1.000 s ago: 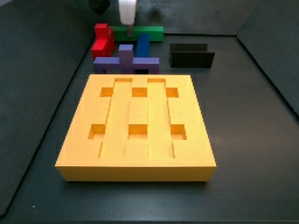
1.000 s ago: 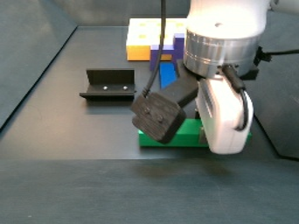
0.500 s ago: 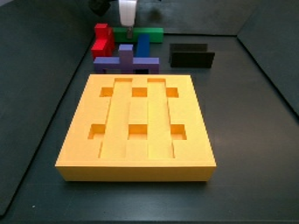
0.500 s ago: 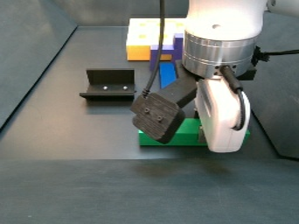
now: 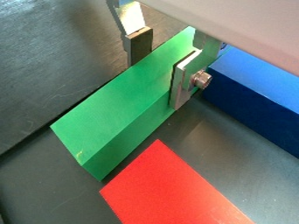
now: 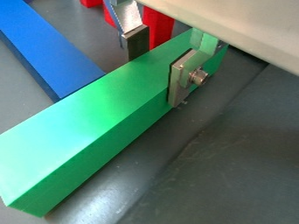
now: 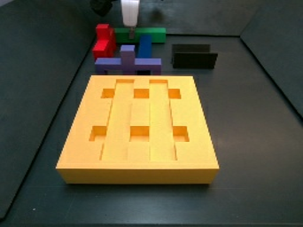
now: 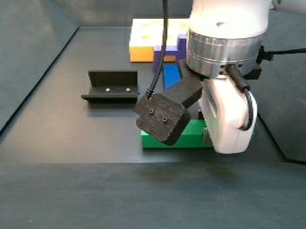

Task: Pick up the green object. Move up. Move to above the board. Insert the green object.
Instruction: Pick up the green object, then move up, then move to above the board.

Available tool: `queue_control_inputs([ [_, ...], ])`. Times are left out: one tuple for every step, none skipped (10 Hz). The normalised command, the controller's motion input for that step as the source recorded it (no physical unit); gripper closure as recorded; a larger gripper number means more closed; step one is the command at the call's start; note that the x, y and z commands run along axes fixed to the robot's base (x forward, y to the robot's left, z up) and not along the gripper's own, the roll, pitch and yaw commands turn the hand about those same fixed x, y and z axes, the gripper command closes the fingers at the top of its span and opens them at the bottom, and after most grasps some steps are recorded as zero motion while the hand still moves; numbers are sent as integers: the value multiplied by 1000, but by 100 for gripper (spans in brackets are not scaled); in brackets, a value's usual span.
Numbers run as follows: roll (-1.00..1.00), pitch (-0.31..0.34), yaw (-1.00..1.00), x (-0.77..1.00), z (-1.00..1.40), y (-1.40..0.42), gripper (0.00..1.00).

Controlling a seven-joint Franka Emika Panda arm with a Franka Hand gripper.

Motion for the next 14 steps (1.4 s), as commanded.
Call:
queue_control_inputs([
  [0,0,0,0,0,0,100],
  [0,0,0,0,833,0,100],
  [9,17,-54,5,832,63,100],
  [31,79,-51,-36,603,36,100],
  [68,91,-35,-12,409,19,100],
  [0,0,0,0,1400,0,100],
  [-42,-6,13,-10,1400,-2,100],
  [9,26,11,-33,1400,-11,100],
  [39,21,11,-9,1400,-14,100],
  [16,39,6,5,1400,-4,100],
  [-4,69,2,-2,1400,1,100],
  [6,70,5,-2,1400,-14,100],
  [3,72,5,17,493,1,100],
  [-9,29,1000,209,144,-1400,100],
])
